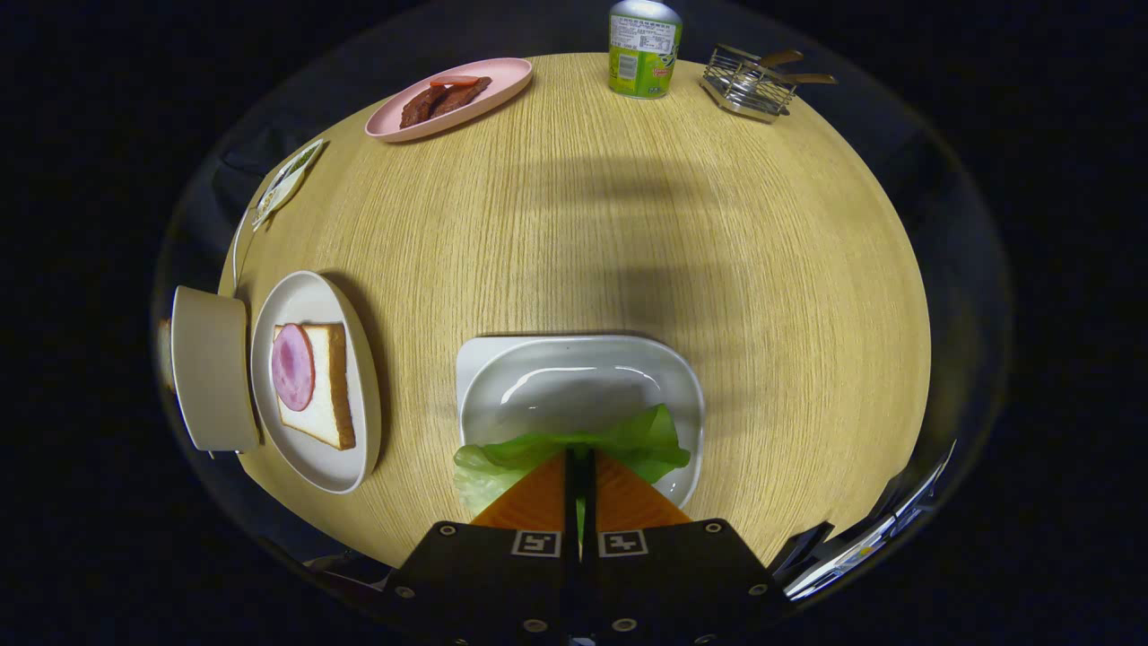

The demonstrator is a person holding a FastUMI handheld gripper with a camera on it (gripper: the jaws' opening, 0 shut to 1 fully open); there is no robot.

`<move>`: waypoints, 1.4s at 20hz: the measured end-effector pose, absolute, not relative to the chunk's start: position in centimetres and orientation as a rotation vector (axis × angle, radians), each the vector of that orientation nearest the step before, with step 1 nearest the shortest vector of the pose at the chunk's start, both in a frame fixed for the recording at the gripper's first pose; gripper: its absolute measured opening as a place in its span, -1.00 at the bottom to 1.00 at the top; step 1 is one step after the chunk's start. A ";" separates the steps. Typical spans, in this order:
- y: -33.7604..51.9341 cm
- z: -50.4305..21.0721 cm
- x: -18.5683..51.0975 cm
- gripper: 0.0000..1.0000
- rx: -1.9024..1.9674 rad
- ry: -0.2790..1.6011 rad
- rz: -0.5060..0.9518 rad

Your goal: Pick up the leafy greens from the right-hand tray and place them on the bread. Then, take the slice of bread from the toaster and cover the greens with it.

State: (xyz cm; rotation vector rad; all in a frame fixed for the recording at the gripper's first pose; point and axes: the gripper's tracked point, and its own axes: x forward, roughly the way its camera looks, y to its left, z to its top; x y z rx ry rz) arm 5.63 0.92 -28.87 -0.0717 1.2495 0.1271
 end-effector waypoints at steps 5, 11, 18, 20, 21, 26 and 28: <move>1.3 -26.2 5.4 -0.99 -0.092 1.215 0.141; 2.6 -23.2 5.3 -0.98 -0.114 1.172 0.153; 5.1 -19.9 4.6 -0.99 -0.121 1.125 0.184; 6.2 -19.0 4.3 -0.99 -0.134 1.117 0.205; 7.0 -18.7 4.2 -0.99 -0.135 1.113 0.215; 11.8 -18.0 3.7 -0.99 -0.152 1.111 0.277; 13.9 -18.1 3.6 -0.99 -0.166 1.118 0.308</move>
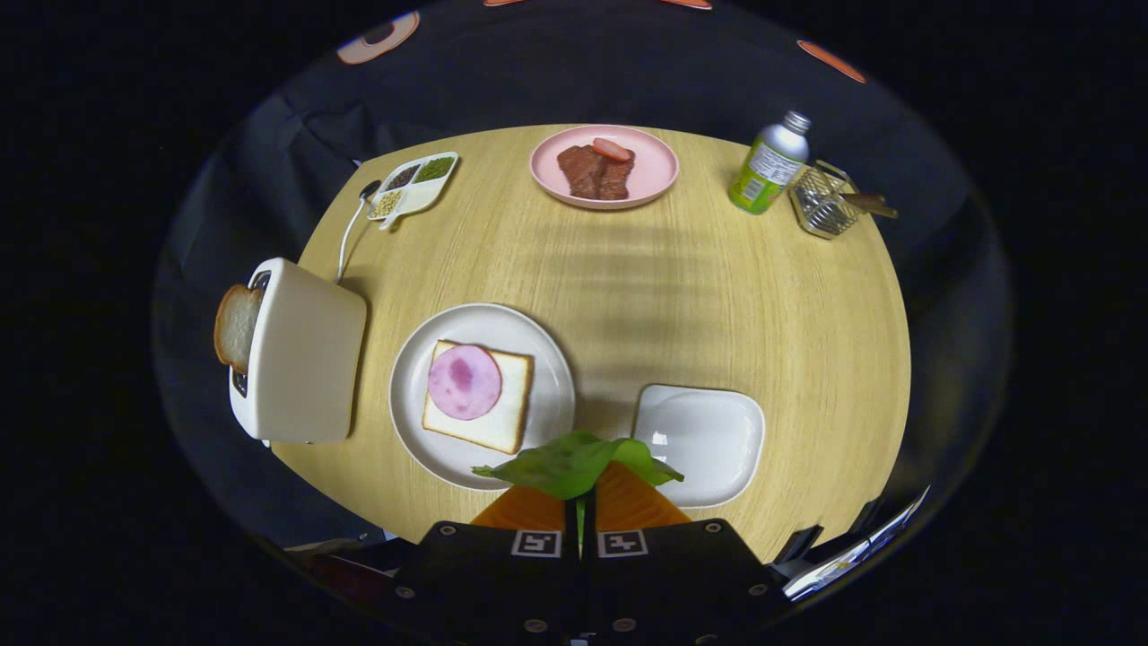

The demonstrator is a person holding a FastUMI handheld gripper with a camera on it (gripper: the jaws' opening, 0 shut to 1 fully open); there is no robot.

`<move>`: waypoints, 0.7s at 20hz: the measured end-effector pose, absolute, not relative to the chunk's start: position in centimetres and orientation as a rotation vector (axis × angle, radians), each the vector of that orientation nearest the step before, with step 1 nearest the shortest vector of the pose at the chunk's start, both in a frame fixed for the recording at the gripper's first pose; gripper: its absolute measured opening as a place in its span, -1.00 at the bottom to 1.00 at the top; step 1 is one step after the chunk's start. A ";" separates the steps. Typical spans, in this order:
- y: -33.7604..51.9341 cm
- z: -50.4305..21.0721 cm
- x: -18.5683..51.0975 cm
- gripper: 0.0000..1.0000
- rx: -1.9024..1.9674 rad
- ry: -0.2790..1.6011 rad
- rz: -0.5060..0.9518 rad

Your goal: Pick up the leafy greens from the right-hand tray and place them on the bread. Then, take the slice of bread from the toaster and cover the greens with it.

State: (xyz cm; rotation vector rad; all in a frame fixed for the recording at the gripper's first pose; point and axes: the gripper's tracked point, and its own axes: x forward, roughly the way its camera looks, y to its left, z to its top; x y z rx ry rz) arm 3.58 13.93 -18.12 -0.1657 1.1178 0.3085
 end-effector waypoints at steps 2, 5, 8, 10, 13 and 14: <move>16.2 -18.4 3.5 -0.99 -0.175 1.132 0.340; 18.9 -19.0 3.7 -0.99 -0.199 1.146 0.377; 21.1 -20.0 3.9 -0.99 -0.206 1.170 0.407; 22.2 -20.8 4.3 -0.99 -0.216 1.185 0.415; 23.0 -21.8 4.8 -0.99 -0.218 1.213 0.421; 23.2 -22.1 5.0 -0.98 -0.222 1.220 0.422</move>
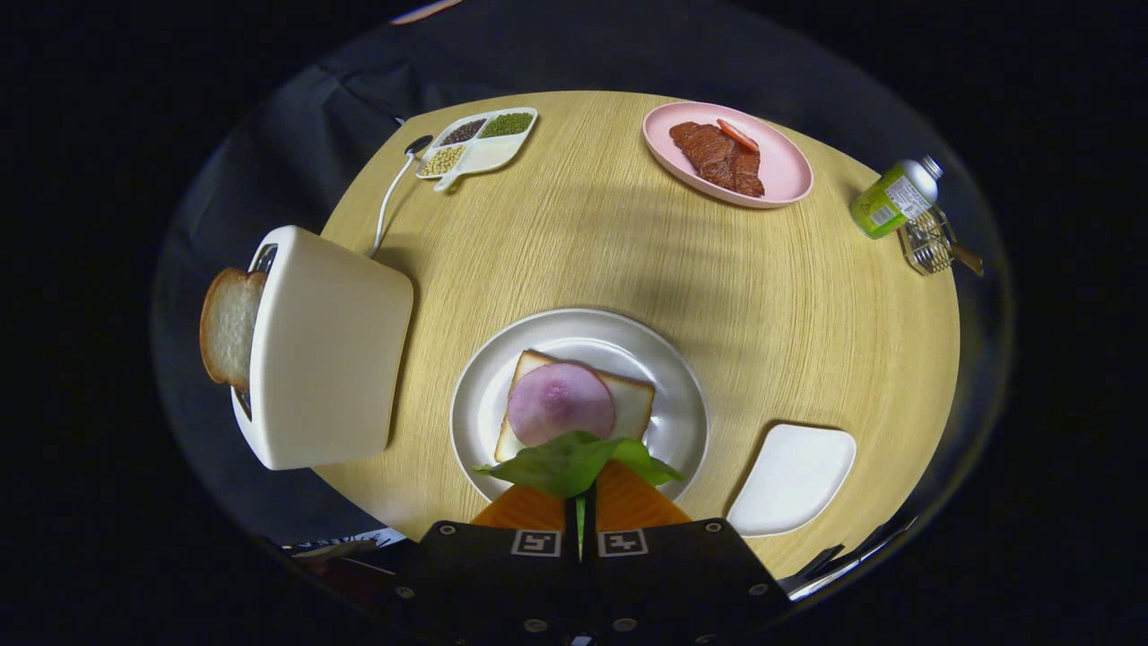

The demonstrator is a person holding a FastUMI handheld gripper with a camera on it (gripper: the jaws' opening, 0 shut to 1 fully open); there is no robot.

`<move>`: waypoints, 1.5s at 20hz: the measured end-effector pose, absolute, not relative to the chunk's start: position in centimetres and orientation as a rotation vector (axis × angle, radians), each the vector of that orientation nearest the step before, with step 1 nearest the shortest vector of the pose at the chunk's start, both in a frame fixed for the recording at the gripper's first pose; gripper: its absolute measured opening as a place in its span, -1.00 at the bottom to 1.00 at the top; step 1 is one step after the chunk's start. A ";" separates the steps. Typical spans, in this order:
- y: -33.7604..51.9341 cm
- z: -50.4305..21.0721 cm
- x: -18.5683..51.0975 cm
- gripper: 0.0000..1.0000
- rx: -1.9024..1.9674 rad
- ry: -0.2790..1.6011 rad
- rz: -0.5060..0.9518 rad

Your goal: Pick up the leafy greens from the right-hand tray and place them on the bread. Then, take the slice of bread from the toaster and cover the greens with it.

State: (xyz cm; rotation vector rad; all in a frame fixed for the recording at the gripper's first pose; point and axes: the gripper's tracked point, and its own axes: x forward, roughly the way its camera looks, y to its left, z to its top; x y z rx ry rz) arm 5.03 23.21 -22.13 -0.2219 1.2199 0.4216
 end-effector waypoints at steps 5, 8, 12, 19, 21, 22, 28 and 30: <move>23.4 -24.2 6.0 -0.95 -0.251 1.260 0.423; 23.1 -25.1 6.5 -0.88 -0.279 1.272 0.414; 23.6 -25.4 6.6 -0.54 -0.303 1.265 0.427; 23.1 -24.0 7.3 0.44 -0.308 1.209 0.399; 23.0 -23.3 7.4 0.72 -0.313 1.182 0.390; 22.8 -22.8 7.3 0.98 -0.320 1.165 0.385; 24.8 -17.3 6.8 0.98 -0.309 1.023 0.409; 26.3 -14.8 6.6 0.98 -0.307 0.966 0.425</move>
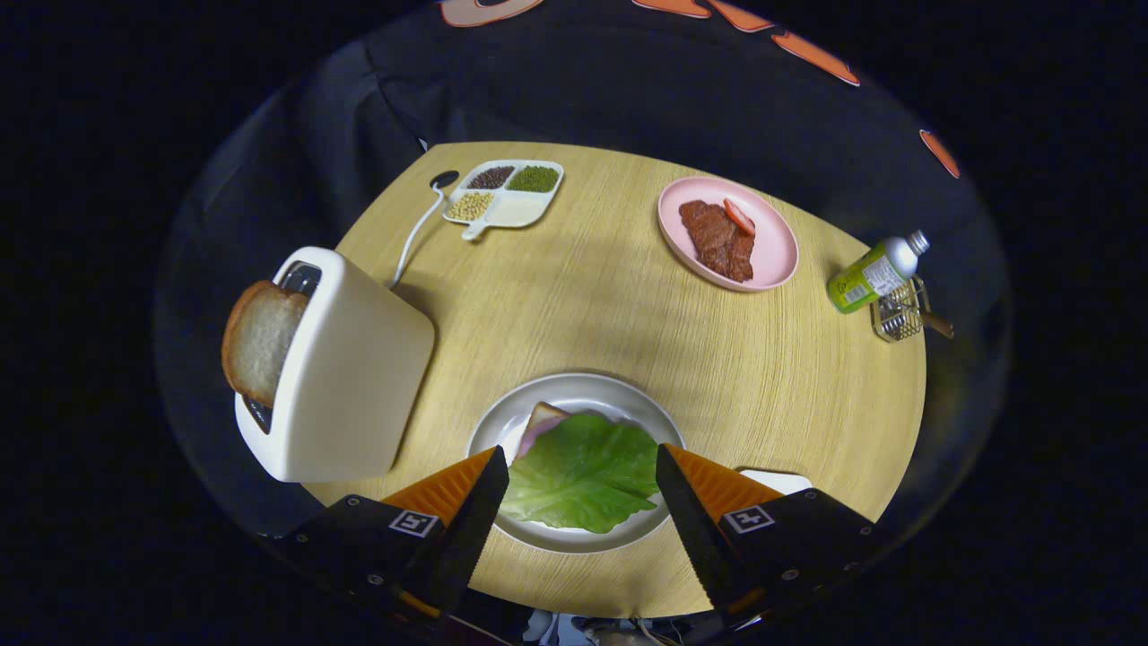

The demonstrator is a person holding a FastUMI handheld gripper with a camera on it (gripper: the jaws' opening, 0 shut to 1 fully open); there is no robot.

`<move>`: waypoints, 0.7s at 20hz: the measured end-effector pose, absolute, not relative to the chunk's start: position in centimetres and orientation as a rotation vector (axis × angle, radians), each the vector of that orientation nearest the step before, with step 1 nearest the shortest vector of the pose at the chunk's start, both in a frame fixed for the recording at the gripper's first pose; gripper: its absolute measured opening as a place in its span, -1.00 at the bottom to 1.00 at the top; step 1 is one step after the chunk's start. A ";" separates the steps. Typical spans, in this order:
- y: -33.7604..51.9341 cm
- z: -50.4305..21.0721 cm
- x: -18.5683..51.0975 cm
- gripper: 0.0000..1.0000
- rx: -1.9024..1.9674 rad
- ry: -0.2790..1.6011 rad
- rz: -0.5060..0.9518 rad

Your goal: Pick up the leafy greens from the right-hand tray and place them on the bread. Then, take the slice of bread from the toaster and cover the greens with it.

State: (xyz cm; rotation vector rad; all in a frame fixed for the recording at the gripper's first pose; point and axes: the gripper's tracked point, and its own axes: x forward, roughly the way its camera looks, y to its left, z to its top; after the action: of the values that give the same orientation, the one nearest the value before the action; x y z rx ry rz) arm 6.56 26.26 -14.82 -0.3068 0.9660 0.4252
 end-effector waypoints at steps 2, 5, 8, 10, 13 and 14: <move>28.0 -12.3 6.0 0.98 -0.291 0.918 0.450; 30.6 -9.1 5.0 0.98 -0.282 0.865 0.486; 32.7 -6.9 4.0 0.98 -0.297 0.833 0.498; 34.6 -5.8 3.3 0.98 -0.303 0.818 0.514; 37.2 -4.6 2.2 0.98 -0.293 0.820 0.533; 38.3 -4.4 1.7 0.98 -0.281 0.827 0.541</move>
State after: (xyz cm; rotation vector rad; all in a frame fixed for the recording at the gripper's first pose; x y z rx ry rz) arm 1.72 38.30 -4.39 -0.2807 0.8269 0.5407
